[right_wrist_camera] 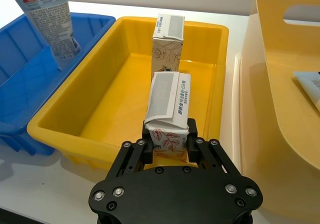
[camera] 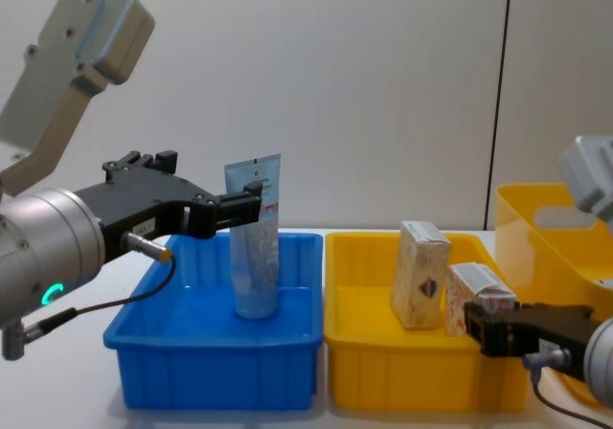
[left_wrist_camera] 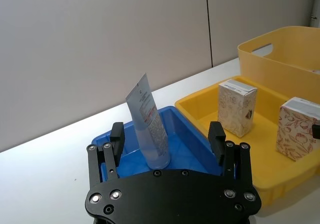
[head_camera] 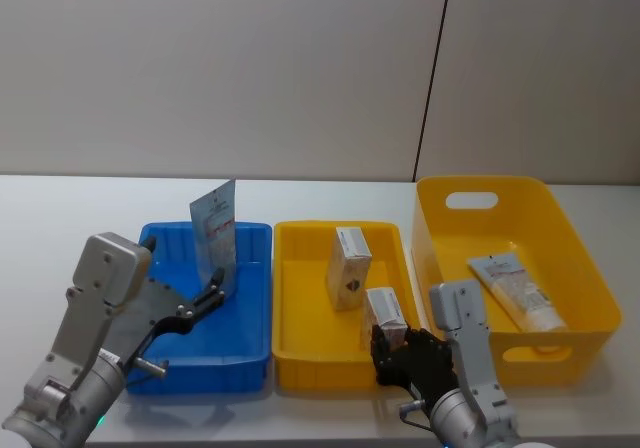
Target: Bimanual collaborative sorting of washing and personal care products
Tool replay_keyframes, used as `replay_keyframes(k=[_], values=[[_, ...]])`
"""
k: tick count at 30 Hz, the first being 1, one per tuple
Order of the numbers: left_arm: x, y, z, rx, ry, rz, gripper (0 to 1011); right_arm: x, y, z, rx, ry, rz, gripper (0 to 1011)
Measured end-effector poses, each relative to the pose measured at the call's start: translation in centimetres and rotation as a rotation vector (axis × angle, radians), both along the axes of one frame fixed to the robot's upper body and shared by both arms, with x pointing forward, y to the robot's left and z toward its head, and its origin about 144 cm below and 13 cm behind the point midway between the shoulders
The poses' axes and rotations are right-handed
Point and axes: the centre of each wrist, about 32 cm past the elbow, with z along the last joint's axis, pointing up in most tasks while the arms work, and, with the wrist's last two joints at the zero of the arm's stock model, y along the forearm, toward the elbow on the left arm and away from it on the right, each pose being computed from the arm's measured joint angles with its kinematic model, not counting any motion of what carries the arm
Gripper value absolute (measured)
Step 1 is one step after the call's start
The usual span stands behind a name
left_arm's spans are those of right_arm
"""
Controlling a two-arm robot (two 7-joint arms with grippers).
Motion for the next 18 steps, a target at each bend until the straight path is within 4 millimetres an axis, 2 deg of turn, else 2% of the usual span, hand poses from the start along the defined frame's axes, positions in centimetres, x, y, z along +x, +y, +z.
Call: replay_keyframes(k=[8,18], values=[[0.0,0.0,0.0,0.0,0.0,0.0,1001,0.04,0.03,0.05,0.003,-0.01,0.001,260],[0.0,0.0,0.0,0.0,0.0,0.0,1001,0.39,0.26,0.66,0.041,-0.092,0.019,219]])
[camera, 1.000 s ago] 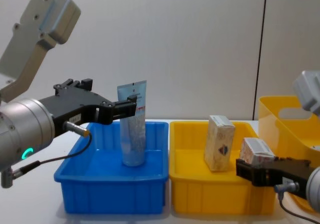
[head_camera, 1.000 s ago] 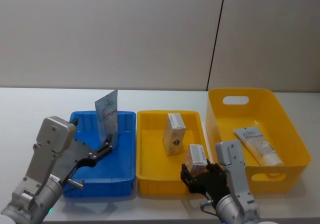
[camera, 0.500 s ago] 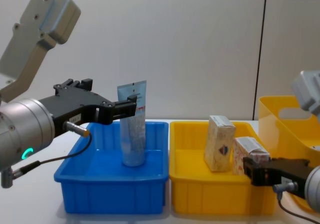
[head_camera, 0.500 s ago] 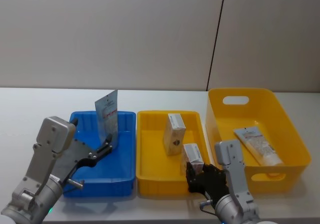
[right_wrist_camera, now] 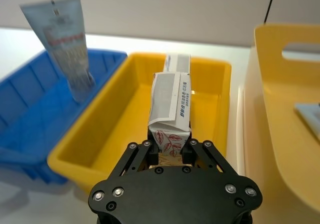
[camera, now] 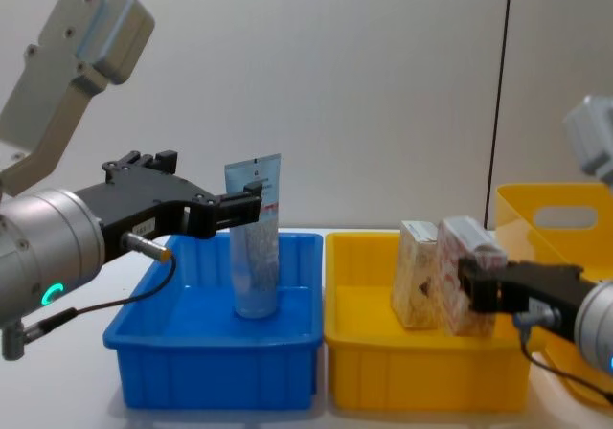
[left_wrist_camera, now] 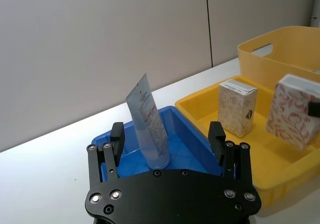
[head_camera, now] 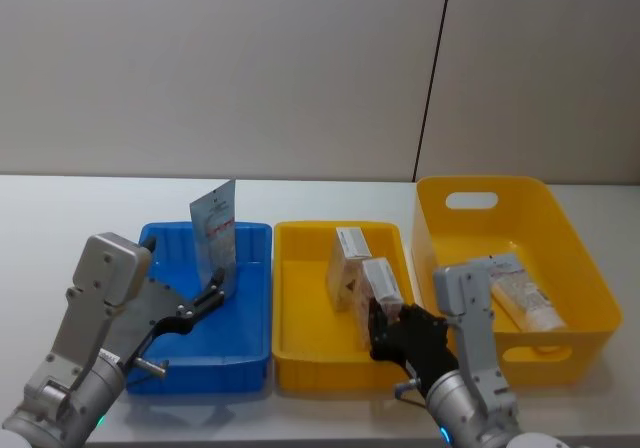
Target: Bimanual collaborative sorting of washing and personal care products
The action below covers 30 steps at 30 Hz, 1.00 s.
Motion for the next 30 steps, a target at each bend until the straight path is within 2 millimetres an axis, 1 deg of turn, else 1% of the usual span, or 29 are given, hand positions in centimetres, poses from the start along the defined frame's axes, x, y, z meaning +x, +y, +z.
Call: replay_keyframes(k=[6,15,16,23,30], values=[[0.0,0.0,0.0,0.0,0.0,0.0,1001,0.4,0.2,1.1,0.045,-0.075,0.011,218],[0.0,0.0,0.0,0.0,0.0,0.0,1001,1.2,0.3,3.7,0.128,-0.207,0.008,218],[0.0,0.0,0.0,0.0,0.0,0.0,1001,1.3,0.1,4.3,0.142,-0.231,0.002,218],[0.0,0.0,0.0,0.0,0.0,0.0,1001,1.7,-0.8,6.8,0.179,-0.312,-0.048,218],[0.0,0.0,0.0,0.0,0.0,0.0,1001,1.6,-2.4,8.5,0.179,-0.347,-0.126,218]])
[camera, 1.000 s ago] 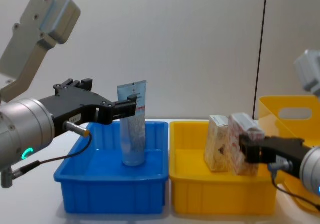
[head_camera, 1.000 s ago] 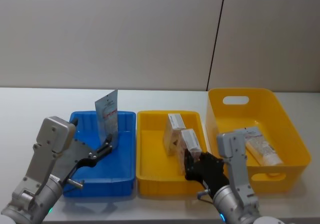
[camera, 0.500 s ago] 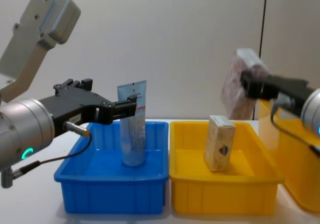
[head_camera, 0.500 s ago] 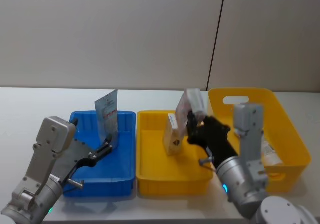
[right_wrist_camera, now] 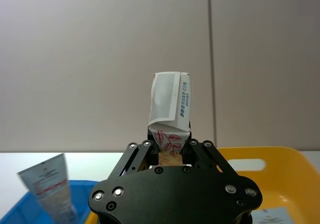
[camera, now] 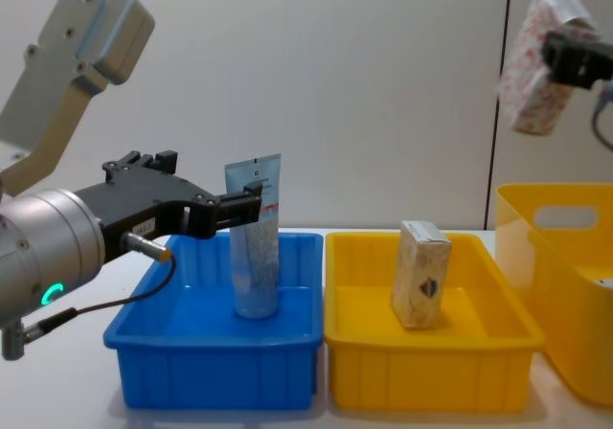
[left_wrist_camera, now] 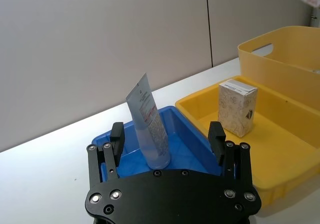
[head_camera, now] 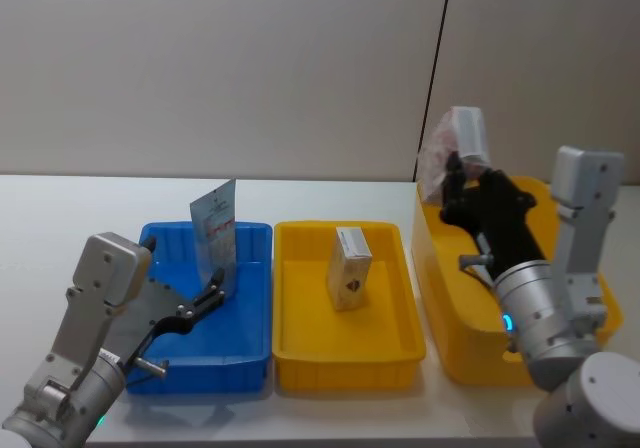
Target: Bimanual collaborative sorting of washing and personal care products
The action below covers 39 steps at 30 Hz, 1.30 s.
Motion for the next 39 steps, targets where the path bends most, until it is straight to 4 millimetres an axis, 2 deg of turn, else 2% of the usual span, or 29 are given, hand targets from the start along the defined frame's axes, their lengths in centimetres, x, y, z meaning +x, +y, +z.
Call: replay_keyframes(k=[7,18,38,39], values=[[0.0,0.0,0.0,0.0,0.0,0.0,1002,-0.4,-1.9,0.9,-0.035,0.026,-0.099,218],[0.0,0.0,0.0,0.0,0.0,0.0,1001,-0.8,-4.0,1.2,-0.123,0.131,-0.214,217],[0.0,0.0,0.0,0.0,0.0,0.0,1001,0.2,-5.2,0.3,-0.207,0.34,-0.257,217],[0.0,0.0,0.0,0.0,0.0,0.0,1001,0.3,-5.2,0.3,-0.208,0.345,-0.257,242]])
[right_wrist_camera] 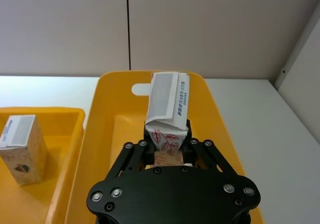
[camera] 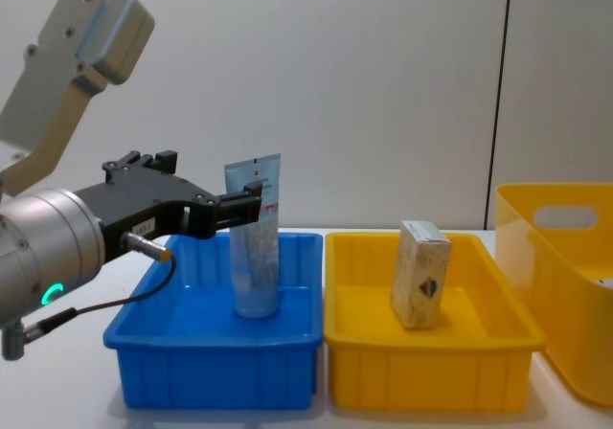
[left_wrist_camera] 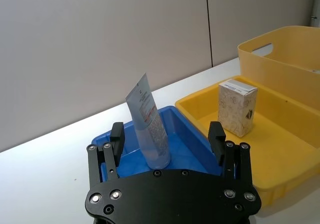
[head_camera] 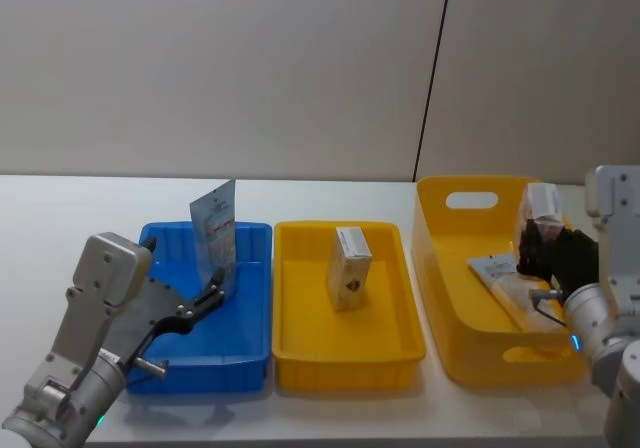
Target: Bimanual collaborative sorting of washing and personal care products
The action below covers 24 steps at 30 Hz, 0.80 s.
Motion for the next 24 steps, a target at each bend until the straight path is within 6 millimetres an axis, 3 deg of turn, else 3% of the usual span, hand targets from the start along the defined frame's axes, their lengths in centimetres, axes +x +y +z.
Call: replay_keyframes(k=[14,24], values=[[0.0,0.0,0.0,0.0,0.0,0.0,1001,0.31,-0.14,-0.22,-0.007,0.044,-0.004,724],[0.0,0.0,0.0,0.0,0.0,0.0,1001,0.37,-0.18,-0.26,-0.007,0.052,-0.004,985]])
